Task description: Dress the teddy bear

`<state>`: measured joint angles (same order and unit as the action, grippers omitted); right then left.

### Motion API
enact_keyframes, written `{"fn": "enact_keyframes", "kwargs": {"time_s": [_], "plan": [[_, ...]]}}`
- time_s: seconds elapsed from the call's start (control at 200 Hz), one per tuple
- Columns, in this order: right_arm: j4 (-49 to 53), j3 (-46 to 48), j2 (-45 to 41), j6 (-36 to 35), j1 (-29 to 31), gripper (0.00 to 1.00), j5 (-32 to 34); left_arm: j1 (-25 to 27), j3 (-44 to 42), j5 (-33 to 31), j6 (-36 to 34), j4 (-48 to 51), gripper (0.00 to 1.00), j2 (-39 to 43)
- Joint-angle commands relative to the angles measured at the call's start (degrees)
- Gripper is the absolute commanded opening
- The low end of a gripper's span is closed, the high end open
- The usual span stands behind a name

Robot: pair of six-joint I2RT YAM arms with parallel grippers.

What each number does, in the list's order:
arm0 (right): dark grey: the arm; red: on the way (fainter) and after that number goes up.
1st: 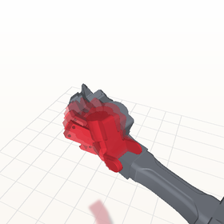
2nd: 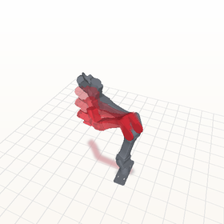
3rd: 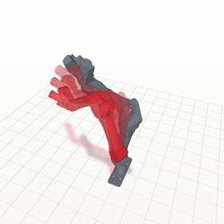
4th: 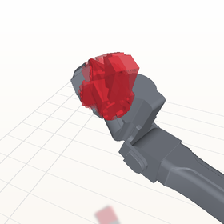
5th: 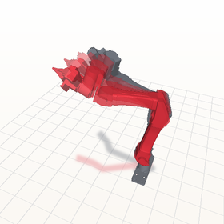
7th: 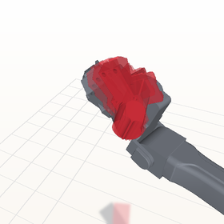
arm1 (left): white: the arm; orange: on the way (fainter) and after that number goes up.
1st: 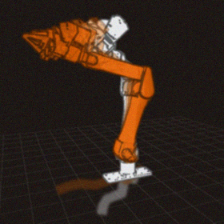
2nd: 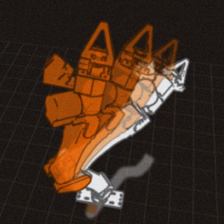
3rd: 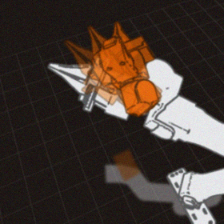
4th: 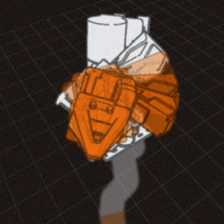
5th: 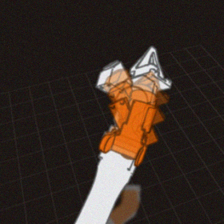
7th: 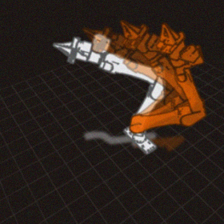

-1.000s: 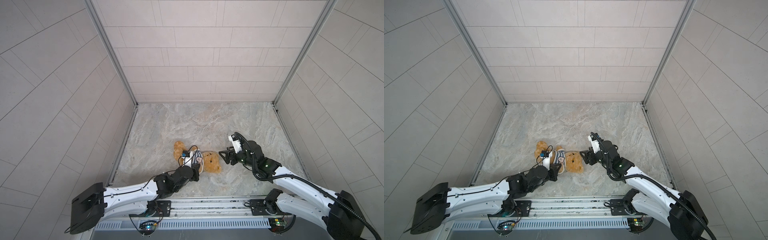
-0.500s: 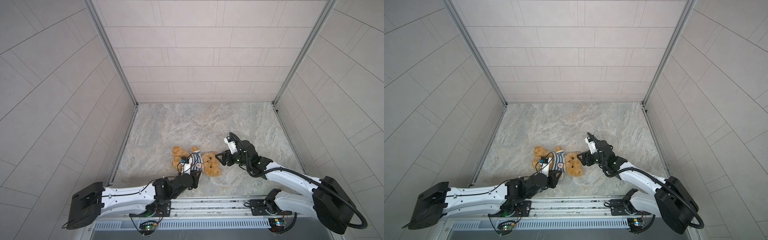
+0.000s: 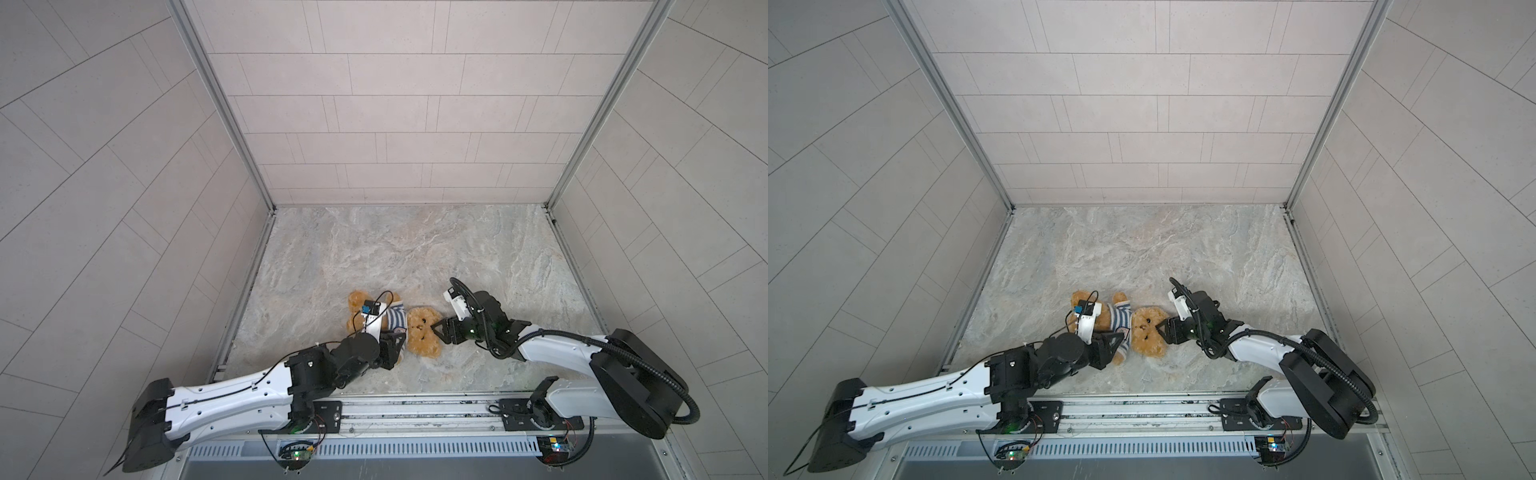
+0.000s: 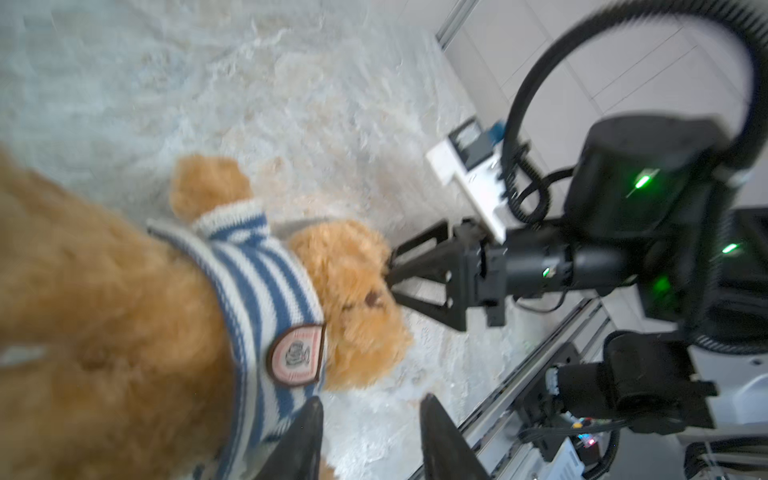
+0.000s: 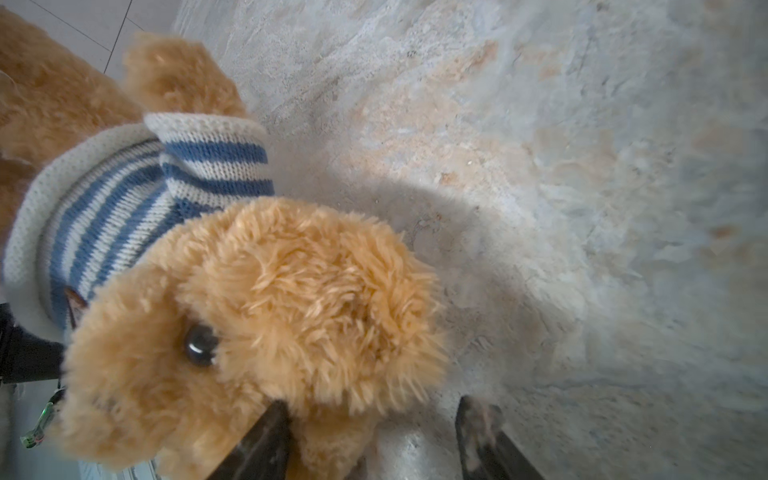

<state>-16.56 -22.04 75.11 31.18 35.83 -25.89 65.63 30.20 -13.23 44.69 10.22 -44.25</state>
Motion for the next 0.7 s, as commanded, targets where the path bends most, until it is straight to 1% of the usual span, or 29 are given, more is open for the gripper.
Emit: {"fn": "enact_keyframes", "kwargs": {"time_s": [0.0, 0.065, 0.105, 0.18, 0.235, 0.305, 0.41, 0.541, 0.691], "plan": [[-2.49, 0.99, 0.11, 1.16, 1.01, 0.64, -0.56, -6.64, 3.81, 6.58, -8.12, 7.91, 0.43, -2.74], [-2.60, 0.91, 0.03, 1.16, 1.47, 0.64, -0.40, -10.73, 5.94, 10.78, -10.91, 8.25, 0.43, -7.33], [-2.76, 0.91, -0.02, 1.12, 1.60, 0.64, -0.26, -12.29, 7.14, 11.84, -11.99, 8.74, 0.42, -10.57], [-3.42, 1.27, -0.29, 1.43, 1.91, 0.64, -0.43, -13.40, 8.46, 11.84, -13.24, 9.49, 0.39, -15.87], [-3.92, 1.62, -0.68, 1.67, 2.04, 0.64, -0.60, -13.66, 8.29, 11.83, -13.05, 9.67, 0.37, -18.26], [-4.44, 2.09, -1.35, 1.95, 2.05, 0.64, -0.73, -13.84, 6.68, 11.31, -11.86, 9.09, 0.37, -18.42], [-6.52, 2.57, -1.56, 2.99, 2.05, 0.64, -2.04, -14.85, 3.26, 12.56, -10.32, 7.23, 0.38, -16.51], [-11.43, 2.44, 1.03, 5.21, 2.05, 0.64, -4.84, -15.53, 0.33, 13.42, -8.99, 5.34, 0.37, -15.19], [-18.23, 2.68, 3.75, 8.54, 2.05, 0.64, -8.20, -15.90, -4.09, 14.89, -6.62, 0.44, 0.36, -15.33]]}}
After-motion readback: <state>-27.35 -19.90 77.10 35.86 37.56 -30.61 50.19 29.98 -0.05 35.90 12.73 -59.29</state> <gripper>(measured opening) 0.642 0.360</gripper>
